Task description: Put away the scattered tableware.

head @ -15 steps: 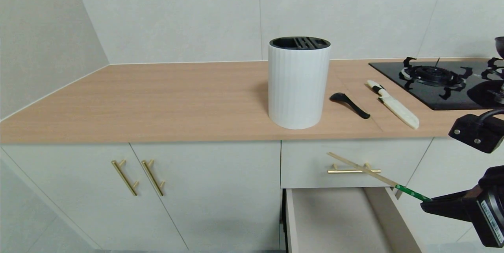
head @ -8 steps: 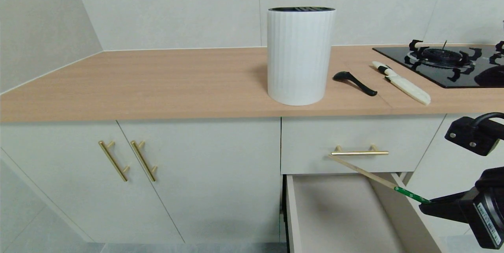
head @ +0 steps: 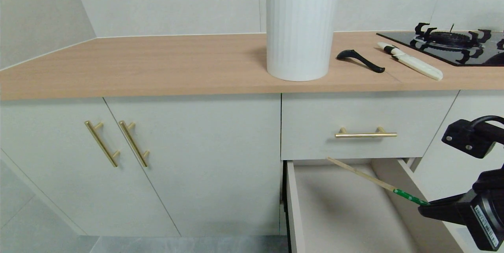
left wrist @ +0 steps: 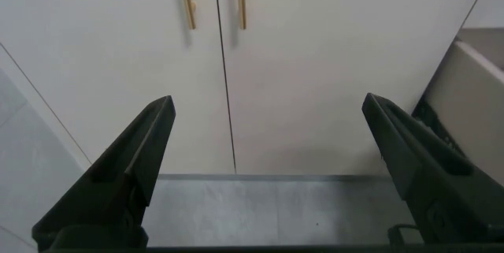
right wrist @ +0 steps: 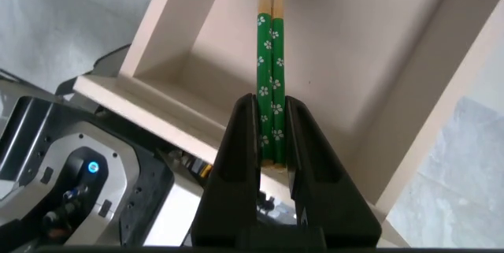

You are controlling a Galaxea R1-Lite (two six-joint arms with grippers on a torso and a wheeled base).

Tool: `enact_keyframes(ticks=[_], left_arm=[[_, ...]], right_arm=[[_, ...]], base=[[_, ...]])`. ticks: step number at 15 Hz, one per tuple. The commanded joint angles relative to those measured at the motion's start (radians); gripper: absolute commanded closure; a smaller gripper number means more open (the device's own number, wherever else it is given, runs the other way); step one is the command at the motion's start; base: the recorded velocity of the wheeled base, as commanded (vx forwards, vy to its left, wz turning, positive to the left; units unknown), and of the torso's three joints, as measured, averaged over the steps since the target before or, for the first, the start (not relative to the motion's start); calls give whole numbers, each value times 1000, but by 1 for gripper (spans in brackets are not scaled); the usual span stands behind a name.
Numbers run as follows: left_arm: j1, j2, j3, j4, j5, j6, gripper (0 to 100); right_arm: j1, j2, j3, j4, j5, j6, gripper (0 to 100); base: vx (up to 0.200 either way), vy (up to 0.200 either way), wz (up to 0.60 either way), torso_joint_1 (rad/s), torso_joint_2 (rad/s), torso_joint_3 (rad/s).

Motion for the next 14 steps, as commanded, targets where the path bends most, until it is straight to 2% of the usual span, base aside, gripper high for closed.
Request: enact_keyframes(ticks=[1, 6, 10, 12, 14], left_arm=[[0, 0, 0, 1, 0, 0, 0], [0, 0, 0, -1, 0, 0, 0], [0, 2, 0, 1, 0, 0, 0], [0, 2, 0, 1, 0, 0, 0], [0, 2, 0, 1, 0, 0, 0]], right_arm=[[1, 13, 2, 0, 0, 0, 100], [1, 59, 2, -9, 0, 2, 100], [1, 204, 20, -75, -3, 11, 100], [2, 352, -7, -102, 0, 98, 100], [2, 448, -4, -190, -3, 153, 100]], base=[[0, 0, 0, -12, 56, 41], [0, 0, 0, 0, 0, 0], [0, 0, 0, 0, 0, 0], [0, 0, 0, 0, 0, 0], [0, 0, 0, 0, 0, 0]])
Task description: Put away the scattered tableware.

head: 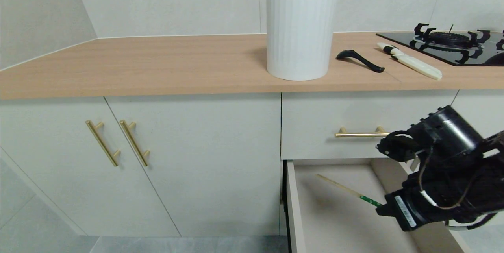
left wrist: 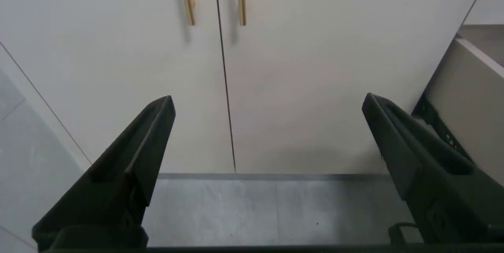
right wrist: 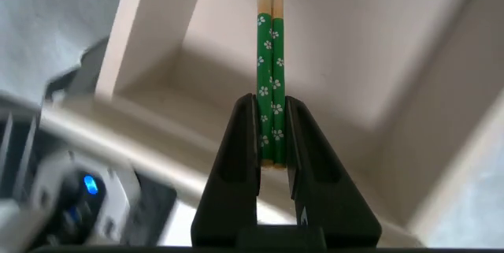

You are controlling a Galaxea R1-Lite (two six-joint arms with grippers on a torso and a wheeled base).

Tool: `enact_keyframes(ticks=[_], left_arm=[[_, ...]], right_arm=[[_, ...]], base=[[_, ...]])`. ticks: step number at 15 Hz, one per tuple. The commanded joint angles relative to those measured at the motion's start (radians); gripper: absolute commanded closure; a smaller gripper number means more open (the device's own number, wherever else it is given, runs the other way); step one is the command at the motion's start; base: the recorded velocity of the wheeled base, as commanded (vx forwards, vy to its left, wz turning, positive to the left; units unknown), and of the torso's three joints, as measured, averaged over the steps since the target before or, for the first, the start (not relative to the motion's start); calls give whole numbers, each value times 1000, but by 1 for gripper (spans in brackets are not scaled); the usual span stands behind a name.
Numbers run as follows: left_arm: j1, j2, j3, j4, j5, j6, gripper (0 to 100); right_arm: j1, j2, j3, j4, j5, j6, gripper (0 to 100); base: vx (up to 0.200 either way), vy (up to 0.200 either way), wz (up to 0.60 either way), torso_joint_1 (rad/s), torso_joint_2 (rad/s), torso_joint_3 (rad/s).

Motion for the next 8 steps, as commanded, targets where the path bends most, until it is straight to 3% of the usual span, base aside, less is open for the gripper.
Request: enact_keyframes(ticks=[1, 8], left_arm=[[0, 2, 0, 1, 0, -1, 0], [0, 0, 0, 1, 0, -1, 0]], right_arm=[[1, 190, -6, -84, -3, 66, 100], [1, 450, -11, -265, -100, 188, 100]], base=[[0, 0, 0, 0, 0, 0], [0, 0, 0, 0, 0, 0]])
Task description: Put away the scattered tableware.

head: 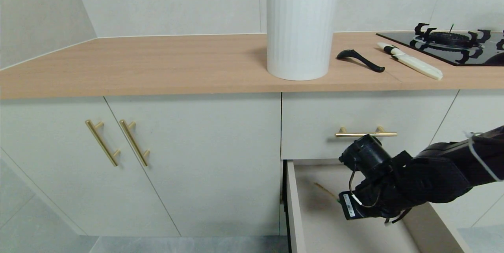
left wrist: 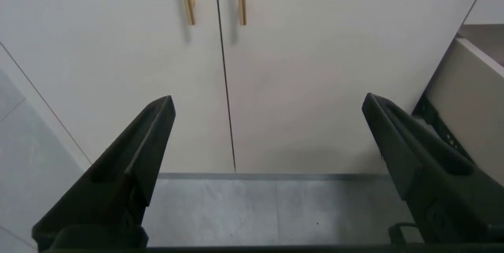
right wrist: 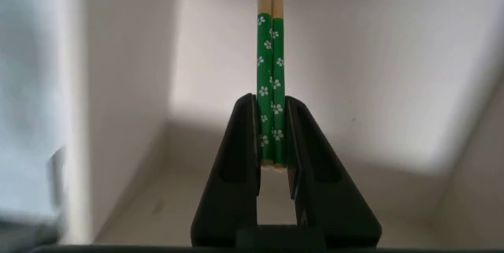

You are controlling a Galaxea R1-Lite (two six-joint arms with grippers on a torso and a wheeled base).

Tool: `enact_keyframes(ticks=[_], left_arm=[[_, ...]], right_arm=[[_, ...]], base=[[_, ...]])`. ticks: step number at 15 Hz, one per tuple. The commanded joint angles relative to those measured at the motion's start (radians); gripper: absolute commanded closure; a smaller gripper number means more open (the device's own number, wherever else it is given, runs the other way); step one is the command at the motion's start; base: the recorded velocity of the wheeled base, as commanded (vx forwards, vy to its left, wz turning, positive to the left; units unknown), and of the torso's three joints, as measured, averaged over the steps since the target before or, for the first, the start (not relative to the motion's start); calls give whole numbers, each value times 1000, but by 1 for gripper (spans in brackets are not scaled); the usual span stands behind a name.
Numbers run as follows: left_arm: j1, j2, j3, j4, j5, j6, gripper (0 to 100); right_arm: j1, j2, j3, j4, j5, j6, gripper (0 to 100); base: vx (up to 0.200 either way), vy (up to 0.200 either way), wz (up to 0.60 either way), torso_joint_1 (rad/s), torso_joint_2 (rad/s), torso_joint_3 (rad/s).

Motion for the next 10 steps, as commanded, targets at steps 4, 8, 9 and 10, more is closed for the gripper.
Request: enact_keyframes(ticks=[4, 8, 9, 10], left_arm=[[0, 2, 0, 0, 0, 0, 0], [0, 0, 0, -1, 0, 0, 0], [0, 2, 0, 0, 0, 0, 0], [0, 0, 0, 0, 0, 0, 0]], right_arm=[[1, 133, -1, -25, -9, 3, 100], [21, 206, -12, -45, -6, 4, 100], [21, 232, -21, -55, -5, 7, 100], [21, 260, -21, -80, -3, 14, 100]], base=[[0, 0, 0, 0, 0, 0], [0, 0, 0, 0, 0, 0], [0, 0, 0, 0, 0, 0], [0, 0, 0, 0, 0, 0]])
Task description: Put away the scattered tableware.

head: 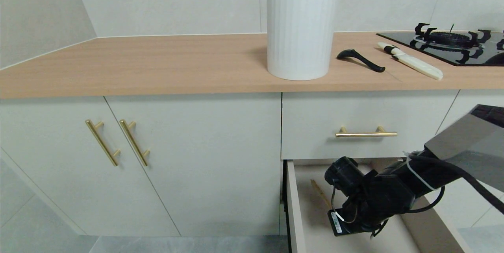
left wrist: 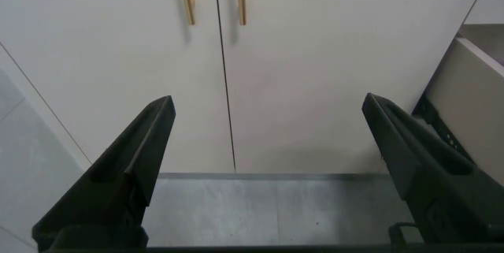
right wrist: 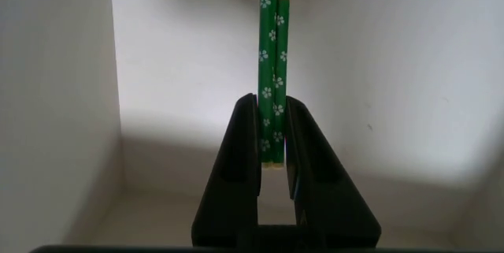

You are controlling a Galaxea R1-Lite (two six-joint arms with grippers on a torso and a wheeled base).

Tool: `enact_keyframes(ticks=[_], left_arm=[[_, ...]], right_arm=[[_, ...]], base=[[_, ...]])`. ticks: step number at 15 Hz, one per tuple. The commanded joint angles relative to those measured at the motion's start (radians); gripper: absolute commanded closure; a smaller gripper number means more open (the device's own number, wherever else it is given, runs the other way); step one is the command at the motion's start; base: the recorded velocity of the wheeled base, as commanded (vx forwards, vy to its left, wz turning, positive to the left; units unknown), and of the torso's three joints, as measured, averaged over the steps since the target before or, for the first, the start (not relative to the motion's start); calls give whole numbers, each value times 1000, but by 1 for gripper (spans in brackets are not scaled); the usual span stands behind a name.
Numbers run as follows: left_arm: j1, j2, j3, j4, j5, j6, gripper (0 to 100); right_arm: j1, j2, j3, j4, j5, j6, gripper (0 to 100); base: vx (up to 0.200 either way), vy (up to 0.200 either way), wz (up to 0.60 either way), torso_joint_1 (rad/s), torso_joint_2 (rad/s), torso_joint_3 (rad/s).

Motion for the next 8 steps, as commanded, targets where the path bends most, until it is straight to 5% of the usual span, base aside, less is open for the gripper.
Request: enact_keyframes(ticks=[1, 8], left_arm=[[0, 2, 0, 0, 0, 0, 0], [0, 2, 0, -1, 0, 0, 0]], right_arm=[[3, 92, 0, -57, -3, 5, 100], [3, 175, 6, -152, -68, 13, 100]], base=[[0, 0, 0, 0, 0, 0], [0, 0, 0, 0, 0, 0]])
